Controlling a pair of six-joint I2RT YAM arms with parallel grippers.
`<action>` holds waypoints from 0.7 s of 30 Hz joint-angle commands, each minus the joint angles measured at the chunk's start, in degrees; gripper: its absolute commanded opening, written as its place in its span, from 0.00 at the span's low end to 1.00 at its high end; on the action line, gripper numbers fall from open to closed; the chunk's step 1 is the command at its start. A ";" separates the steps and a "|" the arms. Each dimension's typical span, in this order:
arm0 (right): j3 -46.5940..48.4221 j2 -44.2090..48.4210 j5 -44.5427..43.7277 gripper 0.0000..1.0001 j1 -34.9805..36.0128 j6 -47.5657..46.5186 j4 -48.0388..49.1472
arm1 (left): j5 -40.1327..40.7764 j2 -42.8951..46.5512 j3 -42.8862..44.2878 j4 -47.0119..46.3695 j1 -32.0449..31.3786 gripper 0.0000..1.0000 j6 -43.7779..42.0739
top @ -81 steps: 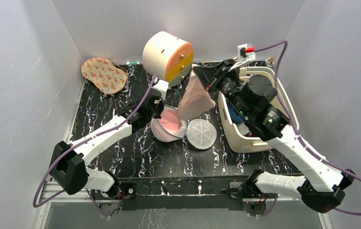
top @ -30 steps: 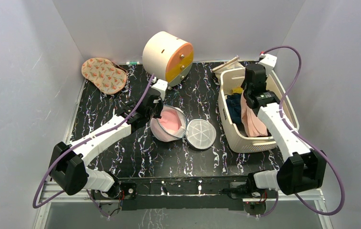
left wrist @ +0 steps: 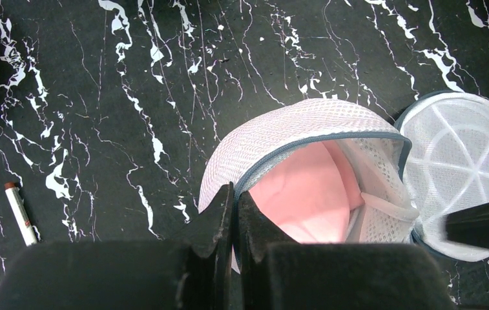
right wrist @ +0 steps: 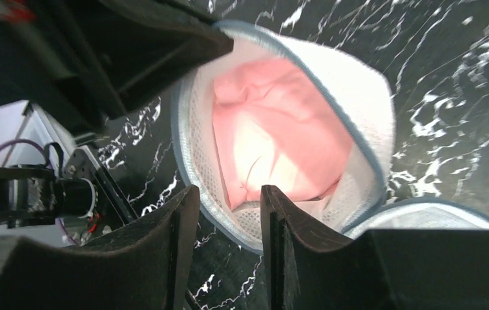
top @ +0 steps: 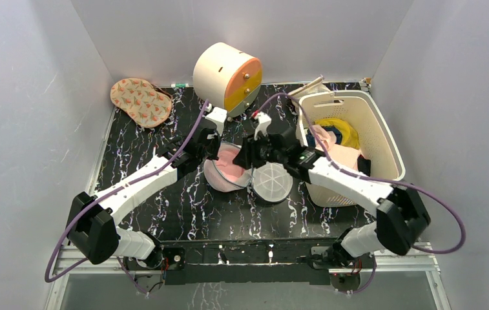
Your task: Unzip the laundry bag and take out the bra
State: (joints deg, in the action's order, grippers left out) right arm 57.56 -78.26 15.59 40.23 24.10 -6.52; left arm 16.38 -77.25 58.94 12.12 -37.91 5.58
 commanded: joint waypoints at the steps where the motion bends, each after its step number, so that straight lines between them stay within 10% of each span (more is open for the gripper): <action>1: -0.74 -4.76 0.24 0.36 3.13 2.11 7.84 | -1.08 1.49 -0.20 -1.30 0.38 0.00 -0.13; 21: -0.70 -21.14 12.23 0.25 5.43 0.34 26.38 | -3.02 1.21 -0.06 -1.57 0.40 0.00 0.30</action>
State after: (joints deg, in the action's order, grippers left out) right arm 56.45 -99.48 23.68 44.75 26.13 11.38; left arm 14.28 -77.25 58.92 11.90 -37.82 5.61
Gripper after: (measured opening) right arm 0.253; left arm 0.014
